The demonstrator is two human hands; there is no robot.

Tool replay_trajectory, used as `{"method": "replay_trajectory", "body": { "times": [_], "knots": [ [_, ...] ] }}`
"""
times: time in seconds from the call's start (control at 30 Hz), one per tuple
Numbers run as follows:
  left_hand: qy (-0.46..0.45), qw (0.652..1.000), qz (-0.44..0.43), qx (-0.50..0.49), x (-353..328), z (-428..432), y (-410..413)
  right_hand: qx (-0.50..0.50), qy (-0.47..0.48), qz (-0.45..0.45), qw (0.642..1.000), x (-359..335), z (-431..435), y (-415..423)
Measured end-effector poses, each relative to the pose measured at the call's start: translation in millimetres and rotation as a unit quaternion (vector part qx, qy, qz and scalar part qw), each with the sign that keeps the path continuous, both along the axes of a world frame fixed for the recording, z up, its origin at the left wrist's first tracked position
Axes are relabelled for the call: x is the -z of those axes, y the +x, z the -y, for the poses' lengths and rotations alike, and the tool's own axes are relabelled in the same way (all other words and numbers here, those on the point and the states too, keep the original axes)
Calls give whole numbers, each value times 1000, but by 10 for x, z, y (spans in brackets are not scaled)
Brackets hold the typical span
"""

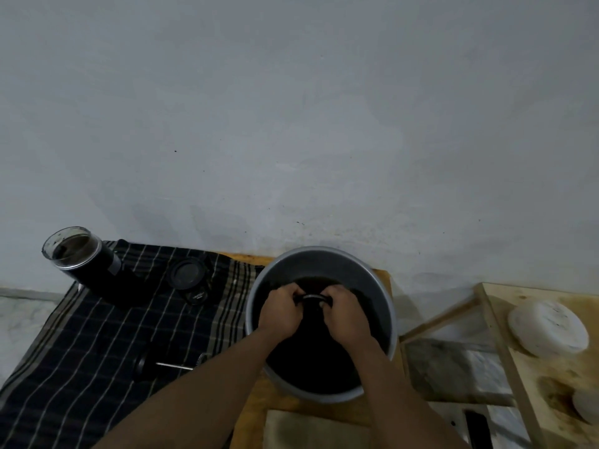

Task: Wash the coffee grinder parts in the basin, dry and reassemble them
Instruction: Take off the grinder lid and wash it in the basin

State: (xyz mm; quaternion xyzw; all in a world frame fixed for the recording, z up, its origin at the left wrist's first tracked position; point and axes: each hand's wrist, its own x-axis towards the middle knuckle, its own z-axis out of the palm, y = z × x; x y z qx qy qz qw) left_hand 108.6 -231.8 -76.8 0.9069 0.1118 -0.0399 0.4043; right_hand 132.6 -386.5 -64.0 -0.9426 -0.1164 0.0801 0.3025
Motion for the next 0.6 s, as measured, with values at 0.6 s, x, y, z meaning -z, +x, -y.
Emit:
{"method": "replay_trajectory", "body": {
  "times": [0.6],
  "knots": [
    [-172,968,113,-144,-350,-451,-239,96,169,46,980,-462,-647,-133]
  ]
}}
